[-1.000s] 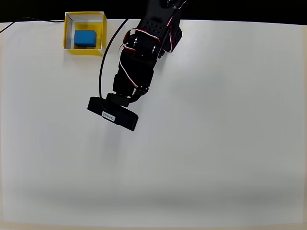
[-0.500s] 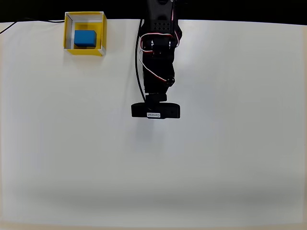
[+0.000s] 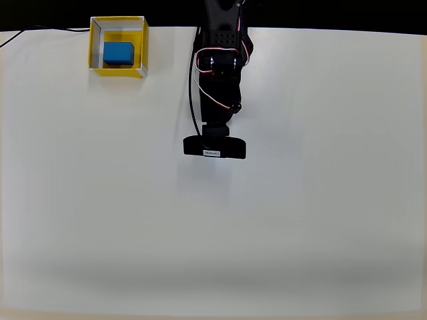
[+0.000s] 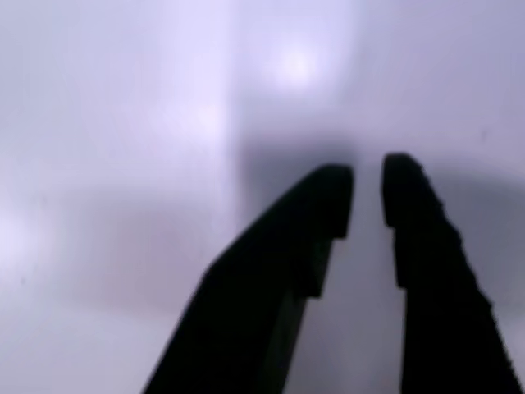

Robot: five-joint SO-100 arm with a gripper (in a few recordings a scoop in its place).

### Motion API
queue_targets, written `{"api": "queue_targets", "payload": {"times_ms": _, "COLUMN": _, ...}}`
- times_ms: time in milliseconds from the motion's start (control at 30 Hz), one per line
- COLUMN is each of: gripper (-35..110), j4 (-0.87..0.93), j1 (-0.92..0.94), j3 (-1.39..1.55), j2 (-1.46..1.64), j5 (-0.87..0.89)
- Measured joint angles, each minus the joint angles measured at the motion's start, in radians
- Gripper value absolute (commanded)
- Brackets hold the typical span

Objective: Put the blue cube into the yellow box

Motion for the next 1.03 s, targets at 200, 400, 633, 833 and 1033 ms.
{"api": "queue_targets", "payload": {"times_ms": 200, "gripper": 1, "j4": 0.026, "j1": -0.023, "j3": 0.000, "j2": 0.000, "j5": 0.127}}
{"api": "queue_targets", "payload": {"times_ms": 400, "gripper": 1, "j4": 0.026, "j1": 0.011, "j3": 0.000, "j2": 0.000, "j5": 0.075}}
{"api": "queue_targets", "payload": {"times_ms": 633, "gripper": 1, "j4": 0.026, "j1": 0.011, "j3": 0.000, "j2": 0.000, "j5": 0.097}}
{"api": "queue_targets", "payload": {"times_ms": 833, "gripper": 1, "j4": 0.026, "j1": 0.011, "j3": 0.000, "j2": 0.000, "j5": 0.097}}
{"api": "queue_targets", "payload": {"times_ms": 1033, "gripper": 1, "j4": 0.026, "j1": 0.011, "j3": 0.000, "j2": 0.000, "j5": 0.097}}
